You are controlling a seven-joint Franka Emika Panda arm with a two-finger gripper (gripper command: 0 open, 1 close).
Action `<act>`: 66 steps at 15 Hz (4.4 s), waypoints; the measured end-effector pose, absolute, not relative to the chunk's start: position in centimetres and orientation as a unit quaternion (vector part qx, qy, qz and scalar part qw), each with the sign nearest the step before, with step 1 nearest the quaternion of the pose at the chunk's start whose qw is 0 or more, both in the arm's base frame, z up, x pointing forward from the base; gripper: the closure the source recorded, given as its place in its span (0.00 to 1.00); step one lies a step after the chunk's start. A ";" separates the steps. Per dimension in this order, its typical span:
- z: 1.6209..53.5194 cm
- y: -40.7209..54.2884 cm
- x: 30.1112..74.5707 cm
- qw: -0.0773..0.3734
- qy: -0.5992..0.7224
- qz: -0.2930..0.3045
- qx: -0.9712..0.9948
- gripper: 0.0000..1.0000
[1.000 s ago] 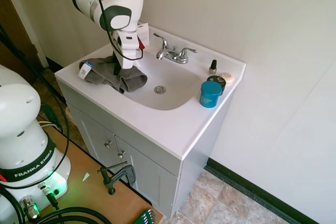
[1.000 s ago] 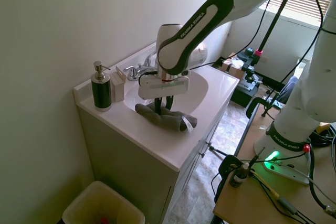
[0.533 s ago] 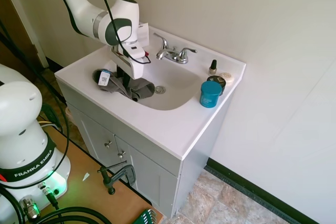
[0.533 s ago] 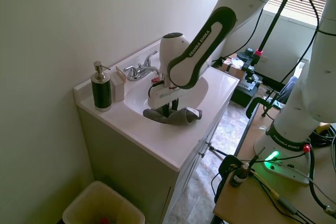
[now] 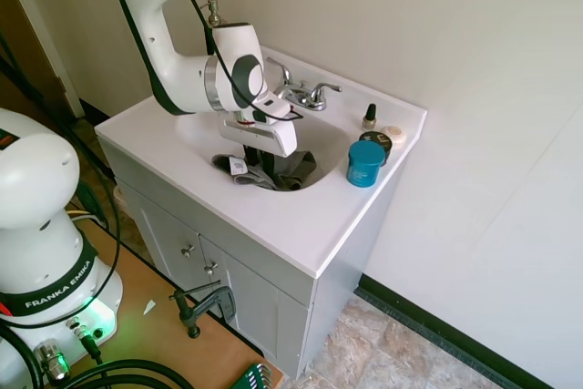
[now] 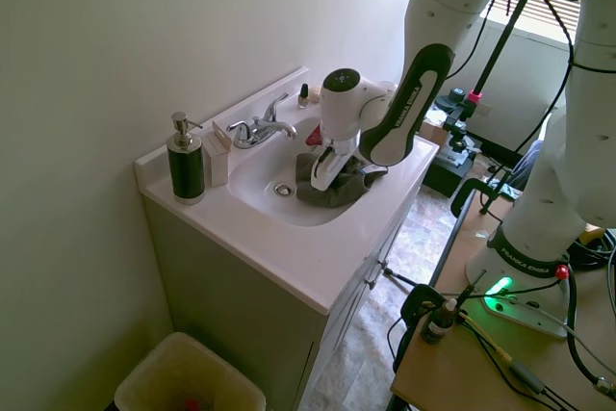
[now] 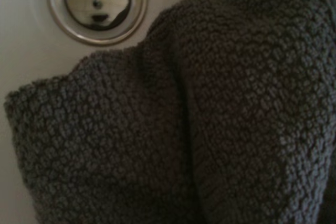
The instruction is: Sanitize the sink
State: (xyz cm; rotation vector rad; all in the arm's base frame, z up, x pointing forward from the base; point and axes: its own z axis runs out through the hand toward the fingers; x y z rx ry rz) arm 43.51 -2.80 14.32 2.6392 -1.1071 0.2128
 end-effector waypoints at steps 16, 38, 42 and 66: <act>13.5 -0.3 45.0 0.083 -0.356 0.207 0.908 1.00; 16.1 11.9 44.5 -0.090 -0.632 0.063 0.767 1.00; 18.3 12.1 44.7 -0.127 -0.649 0.038 0.749 1.00; 28.3 16.5 36.1 -0.145 -0.377 0.033 0.914 0.00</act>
